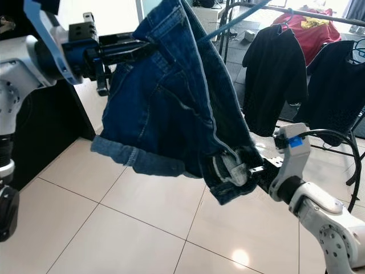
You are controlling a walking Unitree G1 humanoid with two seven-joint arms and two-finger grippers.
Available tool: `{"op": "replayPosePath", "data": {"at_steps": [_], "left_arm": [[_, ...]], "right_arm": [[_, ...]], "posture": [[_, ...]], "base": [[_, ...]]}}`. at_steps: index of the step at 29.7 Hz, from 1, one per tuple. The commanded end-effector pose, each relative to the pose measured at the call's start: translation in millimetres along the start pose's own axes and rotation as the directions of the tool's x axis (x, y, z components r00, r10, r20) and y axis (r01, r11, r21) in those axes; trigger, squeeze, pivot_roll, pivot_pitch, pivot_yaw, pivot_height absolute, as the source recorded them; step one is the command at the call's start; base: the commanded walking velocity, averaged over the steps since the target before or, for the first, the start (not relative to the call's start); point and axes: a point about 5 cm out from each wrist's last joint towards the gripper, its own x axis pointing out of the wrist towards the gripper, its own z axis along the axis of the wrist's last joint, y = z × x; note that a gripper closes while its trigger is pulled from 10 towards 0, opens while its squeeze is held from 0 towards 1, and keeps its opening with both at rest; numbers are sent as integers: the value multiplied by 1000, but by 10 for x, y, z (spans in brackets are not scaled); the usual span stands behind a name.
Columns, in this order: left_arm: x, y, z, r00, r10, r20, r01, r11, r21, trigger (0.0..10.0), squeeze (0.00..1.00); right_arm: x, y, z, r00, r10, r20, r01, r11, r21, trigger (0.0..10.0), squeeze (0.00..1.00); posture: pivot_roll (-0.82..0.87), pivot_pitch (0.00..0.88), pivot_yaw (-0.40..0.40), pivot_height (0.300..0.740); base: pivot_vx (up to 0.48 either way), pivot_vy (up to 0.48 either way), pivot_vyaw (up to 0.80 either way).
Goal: Hang hanger
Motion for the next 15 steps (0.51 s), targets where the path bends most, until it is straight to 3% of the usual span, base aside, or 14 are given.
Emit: {"op": "replayPosePath", "data": {"at_steps": [1,7,8,9,12,13,14,15], "left_arm": [[-43,-26,75,1000,-17,26,17,1000,21,0,0],[-99,-68,-59,999,-53,-13,53,998,33,0,0],[-133,-96,-159,996,-75,-46,77,996,44,392,0],[-190,-123,-305,991,-93,-98,99,994,56,2000,0],[-229,-142,-397,986,-104,-133,113,992,62,2000,0],[-280,-330,-686,964,-169,-207,178,984,24,5020,0],[-280,-330,-686,964,-169,-207,178,984,24,5020,0],[-278,-444,-794,953,-203,-225,209,978,3,5059,0]], "right_arm": [[2,15,49,999,17,34,-18,1000,6,0,0],[-26,-22,199,990,33,141,-43,996,75,0,0],[-51,-54,281,979,35,202,-60,991,121,0,0],[-94,-138,381,961,9,275,-60,982,178,0,0],[-125,-196,439,948,-12,319,-59,975,212,0,0],[-221,-387,593,902,-101,420,-35,952,303,0,0],[-221,-387,593,902,-101,420,-35,952,303,0,0],[-248,-433,637,884,-129,450,-31,943,332,0,0]], "posture": [[-48,85,-19,740],[-45,87,-18,740],[-45,87,-18,740],[-45,87,-18,740],[-45,87,-18,740],[-44,92,-17,740],[-44,92,-17,740],[-44,92,-17,740]], "base": [[0,0,0],[0,0,0],[0,0,0],[0,0,0],[0,0,0],[0,0,0],[0,0,0],[0,0,0]]}}
